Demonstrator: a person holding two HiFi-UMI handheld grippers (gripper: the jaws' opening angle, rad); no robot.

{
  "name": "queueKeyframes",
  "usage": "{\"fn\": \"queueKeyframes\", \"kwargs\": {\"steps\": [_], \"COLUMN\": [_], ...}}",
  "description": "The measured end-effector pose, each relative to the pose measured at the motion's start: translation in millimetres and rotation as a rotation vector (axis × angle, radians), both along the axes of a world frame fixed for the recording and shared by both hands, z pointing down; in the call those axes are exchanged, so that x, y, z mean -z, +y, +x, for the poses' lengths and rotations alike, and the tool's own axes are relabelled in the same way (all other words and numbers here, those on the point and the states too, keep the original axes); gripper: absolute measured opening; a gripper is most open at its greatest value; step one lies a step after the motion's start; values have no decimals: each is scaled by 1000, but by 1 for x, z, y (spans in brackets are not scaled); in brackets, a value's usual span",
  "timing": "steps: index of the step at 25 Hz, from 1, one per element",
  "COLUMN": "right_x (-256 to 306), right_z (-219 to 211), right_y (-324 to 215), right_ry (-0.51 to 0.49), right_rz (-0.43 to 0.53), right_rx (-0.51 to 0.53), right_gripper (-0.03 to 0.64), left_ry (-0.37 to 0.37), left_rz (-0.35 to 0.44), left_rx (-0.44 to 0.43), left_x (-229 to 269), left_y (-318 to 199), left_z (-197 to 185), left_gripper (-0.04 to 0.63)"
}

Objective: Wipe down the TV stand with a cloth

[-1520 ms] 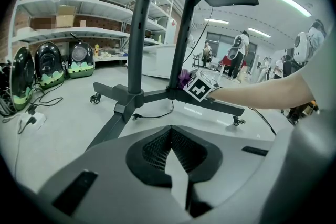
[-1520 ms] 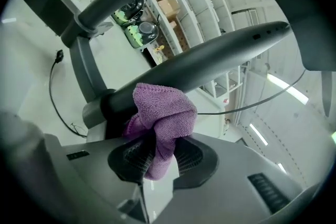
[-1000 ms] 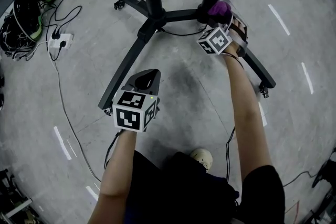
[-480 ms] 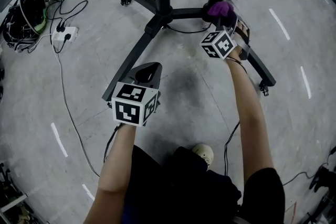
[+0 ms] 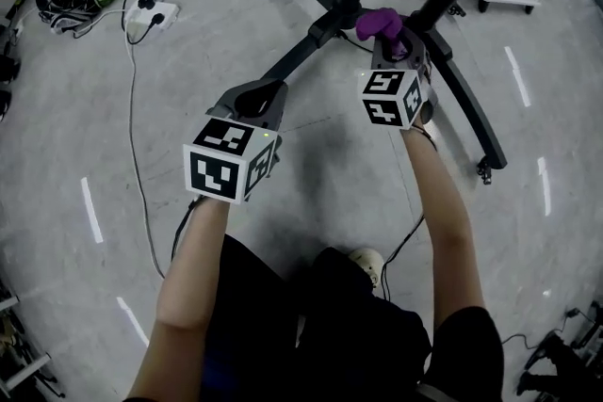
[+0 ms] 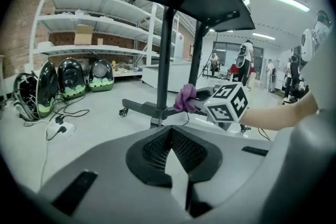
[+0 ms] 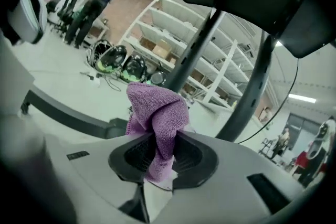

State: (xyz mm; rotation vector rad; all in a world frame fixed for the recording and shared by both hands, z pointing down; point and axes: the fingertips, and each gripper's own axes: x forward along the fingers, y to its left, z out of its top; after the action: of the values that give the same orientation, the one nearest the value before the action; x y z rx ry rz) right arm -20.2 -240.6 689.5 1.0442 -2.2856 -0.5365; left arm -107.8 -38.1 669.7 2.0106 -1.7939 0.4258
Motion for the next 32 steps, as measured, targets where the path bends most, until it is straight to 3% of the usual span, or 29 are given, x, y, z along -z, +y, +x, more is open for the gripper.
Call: {"fn": "queueKeyframes", "kwargs": {"steps": [7, 13, 18, 24, 32], "right_x": [-12, -36, -53, -75, -90], "right_z": [-91, -138, -164, -188, -198], "right_y": [111, 197, 259, 312, 327], "right_ry": [-210, -228, -240, -240, -199], "right_rz": [-334, -487, -604, -691, -662], "right_rx": [264, 432, 517, 581, 590], "right_gripper": [101, 101, 101, 101, 100], "left_ry": [-31, -37, -69, -45, -25], "left_rz": [-9, -15, -37, -37, -44], "left_rx": [133, 241, 271, 278, 267], "left_x": [16, 24, 22, 17, 12], "left_y": [42, 76, 99, 109, 104], "left_z": [-60, -106, -125, -130, -127], "left_gripper": [6, 6, 6, 6, 6]}}
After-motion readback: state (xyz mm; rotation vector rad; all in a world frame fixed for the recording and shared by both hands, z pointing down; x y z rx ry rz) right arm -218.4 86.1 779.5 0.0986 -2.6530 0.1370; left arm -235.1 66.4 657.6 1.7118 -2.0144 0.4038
